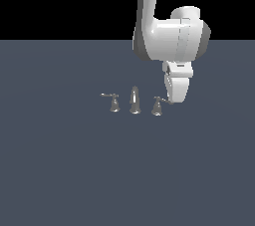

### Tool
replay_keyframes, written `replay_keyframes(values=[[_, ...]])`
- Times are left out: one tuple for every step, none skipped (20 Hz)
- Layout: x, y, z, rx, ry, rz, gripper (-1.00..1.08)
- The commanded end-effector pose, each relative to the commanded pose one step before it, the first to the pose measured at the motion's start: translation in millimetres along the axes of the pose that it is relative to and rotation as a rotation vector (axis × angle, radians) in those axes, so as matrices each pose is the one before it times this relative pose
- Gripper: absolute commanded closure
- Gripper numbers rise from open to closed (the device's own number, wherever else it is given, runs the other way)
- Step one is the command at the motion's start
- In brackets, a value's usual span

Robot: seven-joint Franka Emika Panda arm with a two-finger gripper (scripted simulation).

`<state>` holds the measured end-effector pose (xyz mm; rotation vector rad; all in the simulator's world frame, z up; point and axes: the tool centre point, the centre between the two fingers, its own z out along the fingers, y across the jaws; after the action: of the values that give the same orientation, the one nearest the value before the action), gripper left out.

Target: Turn on the faucet by rotating a designated handle.

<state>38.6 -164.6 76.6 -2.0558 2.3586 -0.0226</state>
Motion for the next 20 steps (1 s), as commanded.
replay_keyframes(values=[[-0.69, 14.11, -0.38, -0.01561, -0.00103, 0.00239, 1.08], [-0.32, 3.14, 0.01, -0.00051, 0.00016, 0.00065, 1.08], [-0.32, 3.16, 0.01, -0.00051, 0.00016, 0.00065, 1.08], [-0.33, 3.18, 0.01, -0.00051, 0.00016, 0.00065, 1.08], [-0.33, 3.2, 0.0, -0.00051, 0.00016, 0.00065, 1.08], [-0.41, 3.22, -0.05, -0.00042, 0.00013, 0.00053, 1.08], [-0.34, 3.24, 0.0, -0.00051, 0.00017, 0.00065, 1.08], [0.0, 0.0, 0.0, 0.0, 0.0, 0.0, 1.08], [6.04, -4.45, 0.9, 0.00448, 0.00277, 0.00748, 1.08], [-3.87, 2.32, -0.1, -0.00041, -0.00019, -0.00052, 1.08], [-3.96, 2.32, -0.05, -0.0005, -0.00024, -0.00064, 1.08], [-3.92, 2.35, -0.11, -0.00041, -0.0002, -0.00052, 1.08], [-3.95, 2.36, -0.11, -0.00041, -0.0002, -0.00052, 1.08], [-4.04, 2.36, -0.06, -0.0005, -0.00024, -0.00064, 1.08], [-4.0, 2.39, -0.12, -0.00041, -0.0002, -0.00052, 1.08], [-4.1, 2.39, -0.06, -0.0005, -0.00024, -0.00064, 1.08], [-4.06, 2.41, -0.12, -0.00041, -0.0002, -0.00052, 1.08], [-4.16, 2.41, -0.07, -0.0005, -0.00025, -0.00064, 1.08], [-4.19, 2.42, -0.07, -0.0005, -0.00025, -0.00064, 1.08], [-4.17, 2.44, -0.13, -0.00041, -0.00021, -0.00052, 1.08]])
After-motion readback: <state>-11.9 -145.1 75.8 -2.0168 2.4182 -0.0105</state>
